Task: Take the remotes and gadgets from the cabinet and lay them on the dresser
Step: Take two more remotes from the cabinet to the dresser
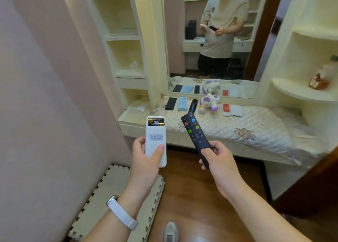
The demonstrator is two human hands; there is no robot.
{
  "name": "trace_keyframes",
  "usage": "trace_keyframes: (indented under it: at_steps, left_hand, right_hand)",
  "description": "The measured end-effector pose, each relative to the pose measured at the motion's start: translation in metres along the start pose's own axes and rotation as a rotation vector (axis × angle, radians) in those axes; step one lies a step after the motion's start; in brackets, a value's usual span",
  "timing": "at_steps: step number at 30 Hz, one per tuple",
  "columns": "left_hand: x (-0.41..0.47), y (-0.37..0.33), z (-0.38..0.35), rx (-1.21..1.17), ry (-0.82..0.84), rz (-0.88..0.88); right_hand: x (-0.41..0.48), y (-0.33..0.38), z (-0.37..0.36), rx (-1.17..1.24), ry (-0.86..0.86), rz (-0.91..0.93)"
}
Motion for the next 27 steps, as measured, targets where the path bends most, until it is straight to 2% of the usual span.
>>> trace_keyframes:
  at_steps: [7, 14, 21, 27]
  left_hand:
    - [0.100, 0.028, -0.070, -0.055, 0.171, 0.078]
    - [0.189, 0.050, -0.129, -0.059, 0.314, 0.129]
    - [0.212, 0.061, -0.197, -0.057, 0.486, 0.191]
    - [0.213, 0.065, -0.251, -0.001, 0.559, 0.176]
  right_hand:
    - [0.090, 0.006, -0.021, -0.047, -0.162, -0.066]
    - [0.165, 0.022, -0.049, -0.086, -0.282, -0.054]
    - [0.203, 0.014, -0.021, -0.067, -0.436, -0.116]
    - [0.242, 0.005, 0.012, -0.011, -0.528, -0.141]
Point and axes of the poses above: each hand's wrist, its own x-axis towards the middle knuckle, its own z-axis out of the back of the hand, y = z × x, the point moved 3 cm from there along x, towards the middle knuckle, and after that the axes turned 11 degrees about -y, right-handed, at the moved point
